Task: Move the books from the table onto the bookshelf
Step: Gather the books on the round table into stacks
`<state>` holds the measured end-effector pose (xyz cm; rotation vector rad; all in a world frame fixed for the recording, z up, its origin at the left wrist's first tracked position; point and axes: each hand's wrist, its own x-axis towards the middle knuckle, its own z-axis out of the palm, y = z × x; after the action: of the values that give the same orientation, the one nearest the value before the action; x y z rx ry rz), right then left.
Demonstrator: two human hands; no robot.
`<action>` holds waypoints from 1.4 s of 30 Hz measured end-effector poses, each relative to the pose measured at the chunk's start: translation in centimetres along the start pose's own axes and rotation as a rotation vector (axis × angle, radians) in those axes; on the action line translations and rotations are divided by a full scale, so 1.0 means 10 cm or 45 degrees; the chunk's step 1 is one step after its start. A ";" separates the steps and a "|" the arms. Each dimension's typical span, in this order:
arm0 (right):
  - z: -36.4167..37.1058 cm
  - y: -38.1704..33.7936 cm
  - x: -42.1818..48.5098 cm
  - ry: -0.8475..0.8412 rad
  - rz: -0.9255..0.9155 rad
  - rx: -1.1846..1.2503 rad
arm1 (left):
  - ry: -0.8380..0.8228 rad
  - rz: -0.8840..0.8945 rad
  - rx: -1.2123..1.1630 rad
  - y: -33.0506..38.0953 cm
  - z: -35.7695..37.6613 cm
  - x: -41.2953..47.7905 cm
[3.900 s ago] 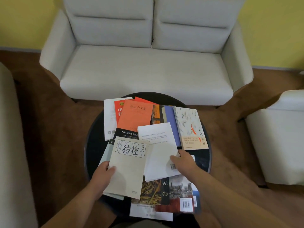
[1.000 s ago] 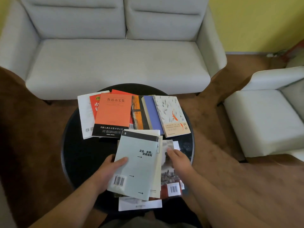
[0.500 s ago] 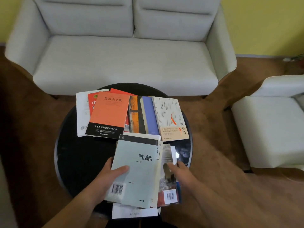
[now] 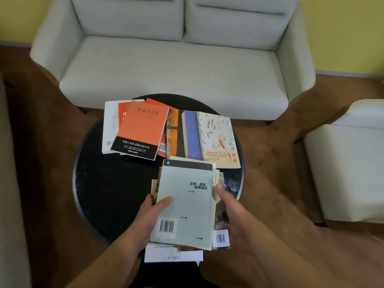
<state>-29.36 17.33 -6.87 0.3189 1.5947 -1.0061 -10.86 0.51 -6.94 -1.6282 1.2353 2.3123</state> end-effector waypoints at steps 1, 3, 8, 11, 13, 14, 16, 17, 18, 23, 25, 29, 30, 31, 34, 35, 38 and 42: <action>0.01 0.00 -0.02 -0.024 -0.012 0.010 | -0.006 -0.002 0.015 0.00 0.01 0.00; 0.02 -0.01 -0.07 -0.063 -0.068 0.004 | -0.034 0.010 -0.028 -0.01 0.02 0.00; 0.06 0.01 -0.09 -0.183 -0.193 -0.065 | -0.080 0.018 -0.024 -0.14 0.21 -0.03; 0.06 0.05 -0.16 -0.197 -0.245 -0.163 | -0.123 0.008 0.056 -0.06 0.27 -0.05; 0.03 0.05 -0.22 -0.265 -0.198 -0.253 | -0.124 -0.013 0.060 0.01 0.24 -0.07; 0.00 0.03 -0.23 -0.269 -0.165 -0.290 | -0.123 -0.032 0.061 0.06 0.22 -0.07; -0.04 -0.09 -0.23 -0.219 -0.121 -0.240 | -0.105 -0.048 0.053 0.17 0.21 -0.05; -0.04 -0.16 -0.21 -0.157 -0.112 -0.146 | -0.081 -0.035 0.039 0.22 0.20 0.00; -0.03 -0.23 -0.18 -0.084 -0.096 -0.063 | -0.062 -0.022 0.042 0.29 0.21 0.04; 0.14 -0.42 -0.17 -0.025 -0.042 -0.013 | -0.053 -0.043 0.030 0.44 0.27 0.28; 0.17 -0.39 -0.18 -0.036 -0.059 -0.037 | -0.031 -0.040 -0.007 0.37 0.23 0.30; 0.21 -0.23 -0.16 -0.139 -0.096 -0.011 | -0.078 -0.064 -0.014 0.21 0.16 0.19; 0.22 -0.21 -0.17 -0.171 -0.112 -0.012 | -0.085 -0.073 0.006 0.21 0.15 0.17; 0.21 -0.20 -0.18 -0.192 -0.123 -0.006 | -0.096 -0.082 0.052 0.22 0.13 0.16; 0.17 -0.23 -0.23 -0.194 -0.127 -0.007 | -0.104 -0.074 0.180 0.25 0.14 0.16; 0.13 -0.23 -0.22 -0.194 -0.123 -0.009 | -0.091 -0.078 0.173 0.24 0.15 0.16; 0.01 -0.08 -0.23 -0.123 -0.103 0.002 | -0.036 -0.019 0.129 0.29 0.22 0.07; -0.11 0.42 -0.19 0.162 0.031 0.038 | 0.147 0.510 0.502 0.70 0.29 0.10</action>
<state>-26.71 21.24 -6.98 0.4295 1.6874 -1.0085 -16.77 -2.76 -3.36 -1.4983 2.0500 1.9877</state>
